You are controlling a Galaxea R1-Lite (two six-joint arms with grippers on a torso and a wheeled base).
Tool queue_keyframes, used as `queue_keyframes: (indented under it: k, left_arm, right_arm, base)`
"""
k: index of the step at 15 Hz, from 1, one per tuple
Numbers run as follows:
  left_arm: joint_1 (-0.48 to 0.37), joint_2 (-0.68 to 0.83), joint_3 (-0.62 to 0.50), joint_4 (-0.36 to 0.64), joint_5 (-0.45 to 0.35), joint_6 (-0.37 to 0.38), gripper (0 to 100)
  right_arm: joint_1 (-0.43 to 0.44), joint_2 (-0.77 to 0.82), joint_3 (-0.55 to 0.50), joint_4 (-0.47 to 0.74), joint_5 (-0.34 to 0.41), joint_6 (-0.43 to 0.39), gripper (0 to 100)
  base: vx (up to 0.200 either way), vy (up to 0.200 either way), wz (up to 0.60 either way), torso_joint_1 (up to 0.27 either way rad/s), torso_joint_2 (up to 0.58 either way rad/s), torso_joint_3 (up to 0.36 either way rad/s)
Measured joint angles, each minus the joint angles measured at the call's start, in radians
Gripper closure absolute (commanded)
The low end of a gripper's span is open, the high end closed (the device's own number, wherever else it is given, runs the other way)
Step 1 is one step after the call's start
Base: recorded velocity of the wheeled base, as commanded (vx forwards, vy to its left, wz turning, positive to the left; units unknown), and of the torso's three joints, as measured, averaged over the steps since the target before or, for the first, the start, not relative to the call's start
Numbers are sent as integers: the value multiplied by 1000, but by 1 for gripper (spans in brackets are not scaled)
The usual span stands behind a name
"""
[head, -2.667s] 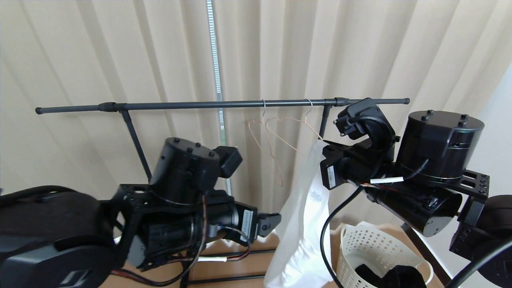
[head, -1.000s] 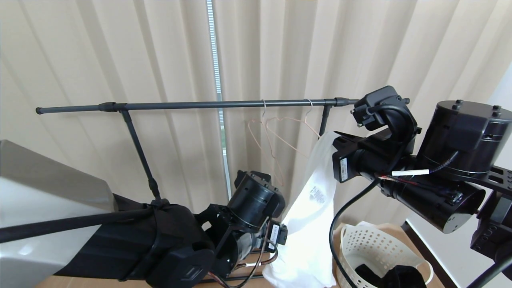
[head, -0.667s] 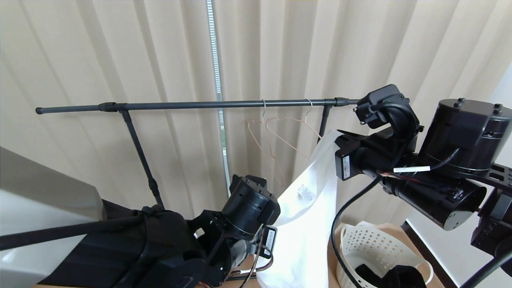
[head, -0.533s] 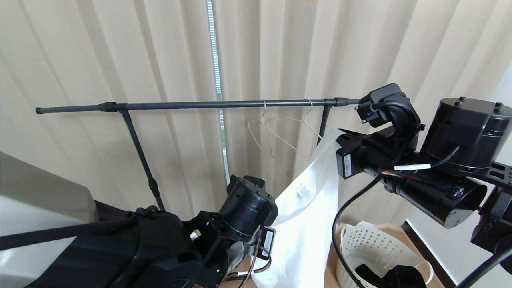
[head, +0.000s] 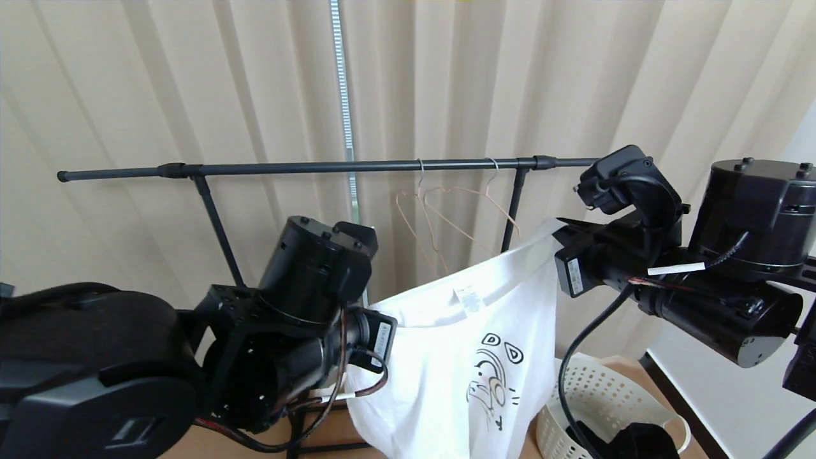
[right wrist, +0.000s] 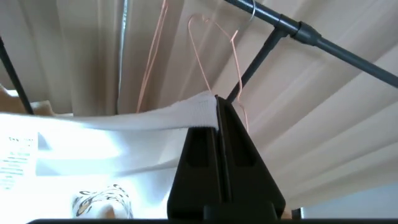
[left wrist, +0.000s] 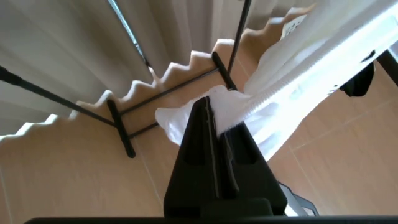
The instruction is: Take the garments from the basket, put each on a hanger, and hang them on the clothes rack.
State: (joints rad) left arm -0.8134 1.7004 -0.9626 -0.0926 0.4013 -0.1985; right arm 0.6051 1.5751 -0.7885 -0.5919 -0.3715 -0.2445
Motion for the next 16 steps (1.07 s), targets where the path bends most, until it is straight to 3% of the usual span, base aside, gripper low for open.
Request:
queue_keyframes:
  k: [3,9,12,16]
  left_arm:
    - [76,-68,-60,85,0,8,100]
    - [137,-152,-91,81,-2,106,100]
    - [141,-187,-107,81,-2,120,100]
    - [143,-220,-111,79,-4,120,100]
  right_arm:
    - [64,-40,-41,236,8,91,100]
    - [165,-61,-195,365,6,351,100]
    - [181,-61,-241,365,1,407,100]
    - [183,-70,-262,370,-6,415,100]
  base:
    - [0,0,0,0,0,0]
    - [0,0,0,0,0,0]
    - [0,0,0,0,0,0]
    - [0,0,0,0,0,0]
